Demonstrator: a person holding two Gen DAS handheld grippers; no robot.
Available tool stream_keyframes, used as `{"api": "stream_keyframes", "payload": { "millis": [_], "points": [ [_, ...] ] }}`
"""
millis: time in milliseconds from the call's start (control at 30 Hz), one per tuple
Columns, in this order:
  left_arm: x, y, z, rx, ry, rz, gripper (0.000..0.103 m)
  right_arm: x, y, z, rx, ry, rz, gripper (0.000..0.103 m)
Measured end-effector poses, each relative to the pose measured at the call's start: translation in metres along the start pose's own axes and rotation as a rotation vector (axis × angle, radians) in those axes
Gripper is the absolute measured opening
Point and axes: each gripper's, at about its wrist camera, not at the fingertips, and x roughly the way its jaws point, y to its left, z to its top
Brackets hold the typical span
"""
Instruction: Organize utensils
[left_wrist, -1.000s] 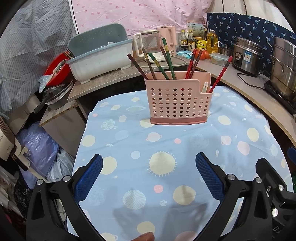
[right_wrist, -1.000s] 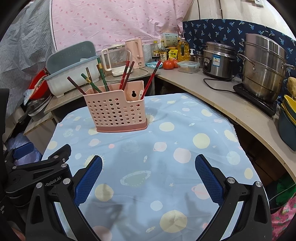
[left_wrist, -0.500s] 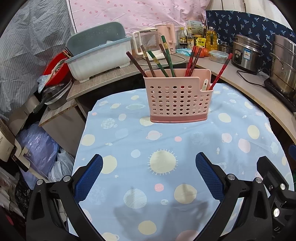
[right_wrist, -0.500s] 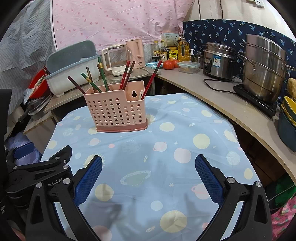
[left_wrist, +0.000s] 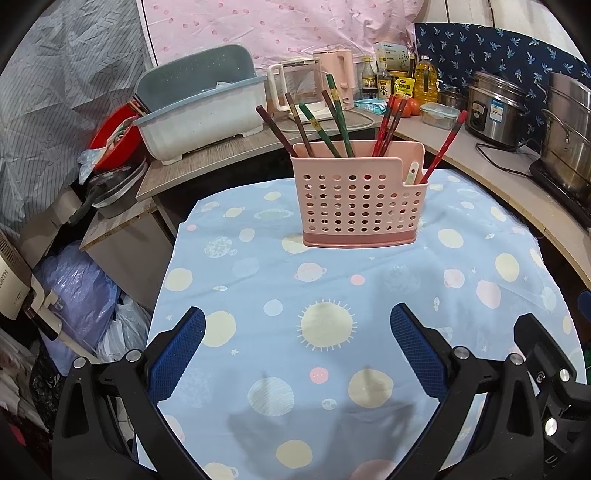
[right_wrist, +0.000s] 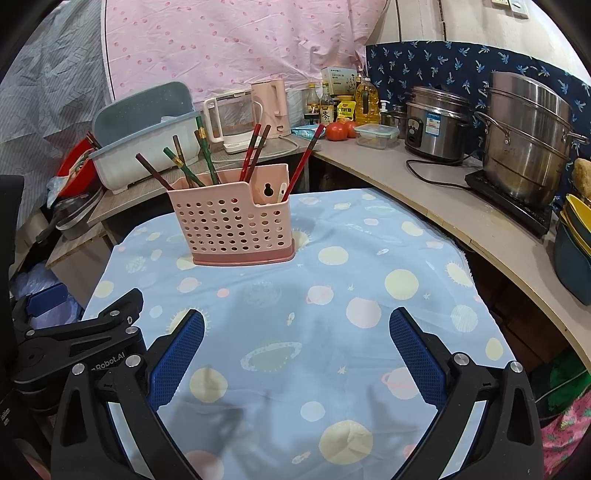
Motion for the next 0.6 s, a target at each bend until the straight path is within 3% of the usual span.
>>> {"api": "stream_keyframes", "payload": {
  "millis": [600],
  "points": [
    [-0.0085, -0.0032, 0.0033, 0.011, -0.038, 0.012, 0.096, -0.0059, -0.0023, 0.0061, 0.005, -0.019, -0.004, 0.097]
  ]
}}
